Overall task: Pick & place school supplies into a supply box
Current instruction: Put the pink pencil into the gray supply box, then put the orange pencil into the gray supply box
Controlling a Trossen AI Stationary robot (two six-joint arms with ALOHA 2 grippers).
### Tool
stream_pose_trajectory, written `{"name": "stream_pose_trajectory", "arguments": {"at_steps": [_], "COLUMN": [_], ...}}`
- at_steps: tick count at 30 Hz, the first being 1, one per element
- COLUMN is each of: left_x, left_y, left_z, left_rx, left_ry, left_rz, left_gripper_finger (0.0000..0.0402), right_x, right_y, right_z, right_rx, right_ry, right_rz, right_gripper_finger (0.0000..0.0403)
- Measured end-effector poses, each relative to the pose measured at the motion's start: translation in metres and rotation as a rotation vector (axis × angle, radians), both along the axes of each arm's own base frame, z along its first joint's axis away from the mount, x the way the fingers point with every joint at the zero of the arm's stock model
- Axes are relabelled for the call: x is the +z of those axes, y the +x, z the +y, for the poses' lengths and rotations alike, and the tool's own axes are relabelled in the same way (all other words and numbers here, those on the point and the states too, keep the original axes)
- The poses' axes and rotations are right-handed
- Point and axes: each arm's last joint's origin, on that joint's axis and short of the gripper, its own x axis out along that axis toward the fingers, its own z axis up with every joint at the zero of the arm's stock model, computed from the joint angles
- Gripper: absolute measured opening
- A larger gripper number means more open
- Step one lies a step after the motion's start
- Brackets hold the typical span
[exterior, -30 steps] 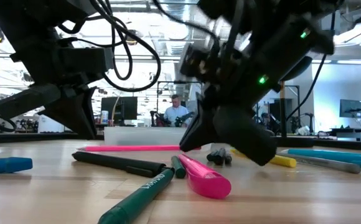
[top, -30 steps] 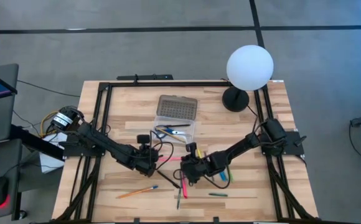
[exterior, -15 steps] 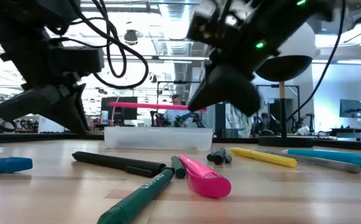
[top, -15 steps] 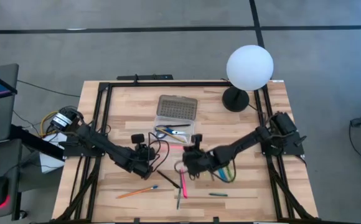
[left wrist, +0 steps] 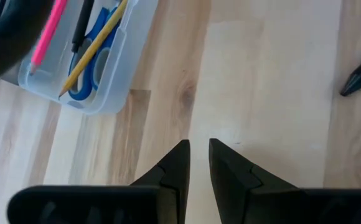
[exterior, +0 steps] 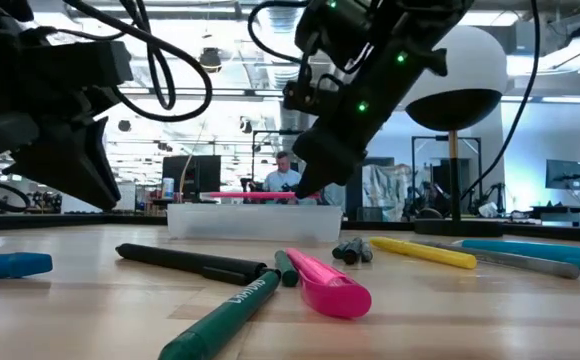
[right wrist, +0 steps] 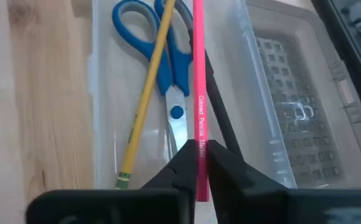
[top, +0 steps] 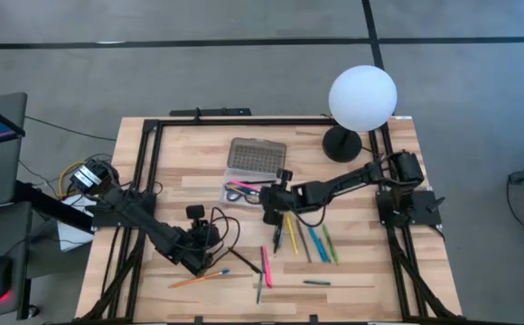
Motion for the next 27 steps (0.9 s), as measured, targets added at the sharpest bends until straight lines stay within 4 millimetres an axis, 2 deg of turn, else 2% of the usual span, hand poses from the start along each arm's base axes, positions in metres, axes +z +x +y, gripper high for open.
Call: {"name": "stream_pose_trajectory", "arguments": {"at_steps": [7, 11, 14, 19, 27], "left_x": [0.0, 0.0, -0.001, -0.001, 0.0], "left_y": [-0.001, -0.001, 0.0, -0.001, -0.004], "left_z": [-0.001, -0.002, -0.004, -0.015, -0.036], "left_rx": [0.006, 0.006, 0.006, -0.029, -0.113], "left_ry": [-0.007, -0.028, -0.066, -0.167, -0.331], "left_rz": [-0.009, -0.003, -0.001, 0.005, -0.011], "left_gripper_finger": [0.0055, 0.0055, 0.0055, 0.0055, 0.0055], "right_x": [0.0, 0.0, 0.001, 0.002, -0.005], "right_y": [0.001, 0.0, -0.001, -0.006, -0.026], "right_z": [-0.008, -0.005, 0.004, 0.027, 0.056], "right_rx": [-0.017, -0.006, 0.0, 0.021, -0.029], "right_ry": [0.009, 0.007, -0.06, -0.184, -0.338], "right_rz": [0.0, 0.001, 0.005, 0.021, 0.049], "right_gripper_finger": [0.0093, 0.0135, 0.0156, 0.0166, 0.0147]}}
